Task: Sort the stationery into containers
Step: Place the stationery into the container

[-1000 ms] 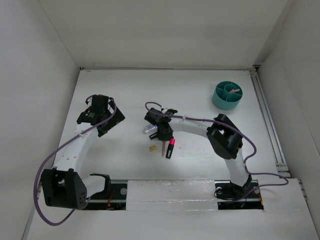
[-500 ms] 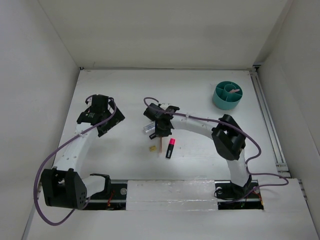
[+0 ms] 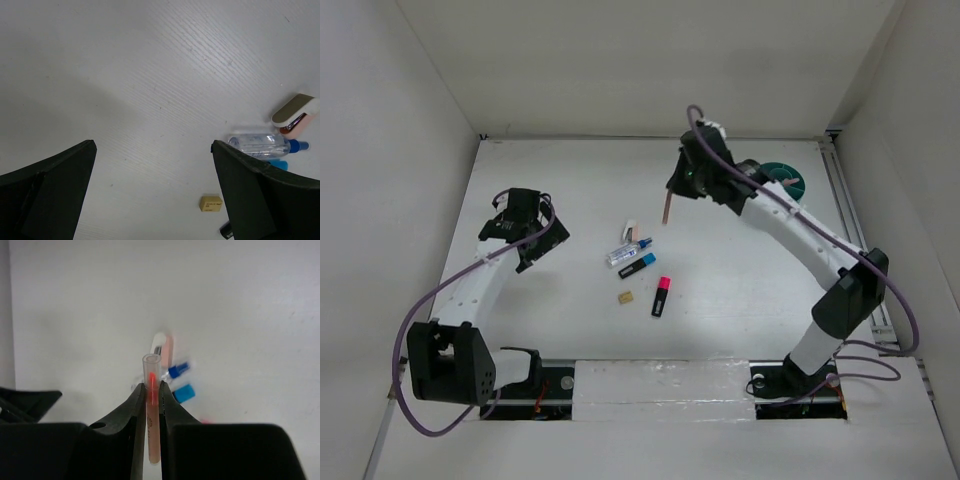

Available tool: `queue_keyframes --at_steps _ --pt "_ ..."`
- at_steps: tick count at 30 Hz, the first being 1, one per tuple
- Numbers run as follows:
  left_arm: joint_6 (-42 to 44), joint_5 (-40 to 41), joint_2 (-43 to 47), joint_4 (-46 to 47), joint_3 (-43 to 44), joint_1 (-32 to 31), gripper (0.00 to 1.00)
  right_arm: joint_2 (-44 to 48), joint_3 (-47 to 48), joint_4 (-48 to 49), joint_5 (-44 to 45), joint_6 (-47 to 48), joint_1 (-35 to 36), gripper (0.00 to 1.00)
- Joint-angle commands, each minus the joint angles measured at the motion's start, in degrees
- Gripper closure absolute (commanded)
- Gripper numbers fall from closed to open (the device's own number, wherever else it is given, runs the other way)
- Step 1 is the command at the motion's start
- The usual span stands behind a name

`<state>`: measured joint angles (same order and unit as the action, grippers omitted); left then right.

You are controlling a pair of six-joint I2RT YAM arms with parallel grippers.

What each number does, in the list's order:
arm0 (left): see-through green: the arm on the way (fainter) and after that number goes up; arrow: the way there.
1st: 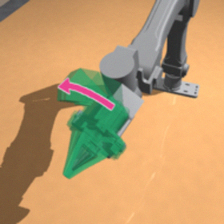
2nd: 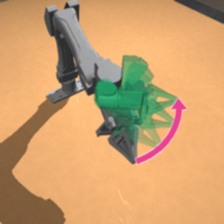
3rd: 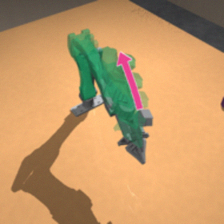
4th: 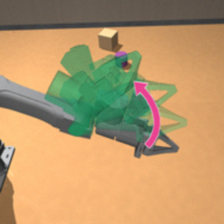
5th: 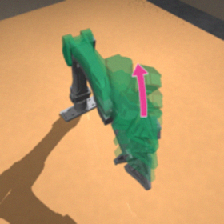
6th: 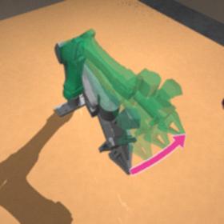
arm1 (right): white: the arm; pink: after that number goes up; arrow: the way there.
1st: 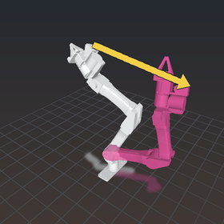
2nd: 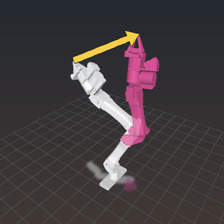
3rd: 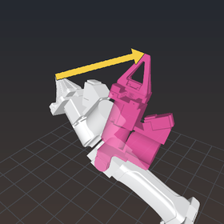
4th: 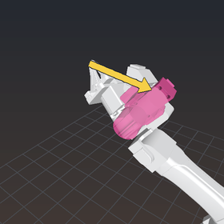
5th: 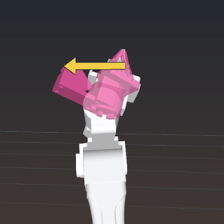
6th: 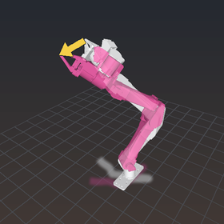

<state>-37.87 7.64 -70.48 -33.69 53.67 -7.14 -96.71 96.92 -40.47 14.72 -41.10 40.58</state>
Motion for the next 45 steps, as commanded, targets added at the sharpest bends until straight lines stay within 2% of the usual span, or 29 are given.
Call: queue_keyframes --at_steps 1,11,15,18,21,22,28,32,35,45 --pt "0.78 1.07 -0.63 -0.32 2.14 0.02 0.0 0.99 2.65 6.36 -4.34 7.16 -9.6 1.0" --pt "1.3 -1.3 -2.9 0.73 2.66 0.02 0.0 2.31 7.49 16.64 -12.51 18.68 -29.75 1.0" --pt "1.92 -2.72 -4.14 0.73 3.28 0.02 0.0 5.03 0.39 29.01 -19.18 20.98 -36.6 1.0" --pt "3.14 -4.03 -4.14 1.26 3.28 0.02 0.0 5.65 -4.02 37.81 -26.12 24.39 -38.2 1.0" --pt "3.67 -5.61 -2.92 2.4 1.97 0.02 0.0 4.51 -4.82 42.47 -21.95 30.1 -37.25 1.0" --pt "3.68 -6.4 -2.91 3.01 1.27 0.02 0.0 4.51 -4.82 43.19 -16.62 30.81 -36.63 1.0" --pt "4.82 -8.25 -2.91 4.16 0.21 0.02 0.0 2.49 -7.79 52.75 -0.7 31.43 -36.62 1.0" --pt "4.82 -9.48 -3.43 4.69 0.21 0.02 0.0 0.56 -10.09 56.73 5.47 31.96 -36.62 1.0" --pt "5.35 -10.09 -3.96 4.69 0.73 0.02 0.0 -0.24 -11.75 57.26 8.56 32.49 -37.15 1.0" --pt "5.87 -12.55 -6.24 5.22 0.73 0.02 0.0 0.82 -23.44 63.75 9.36 31.96 -39.34 1.0"
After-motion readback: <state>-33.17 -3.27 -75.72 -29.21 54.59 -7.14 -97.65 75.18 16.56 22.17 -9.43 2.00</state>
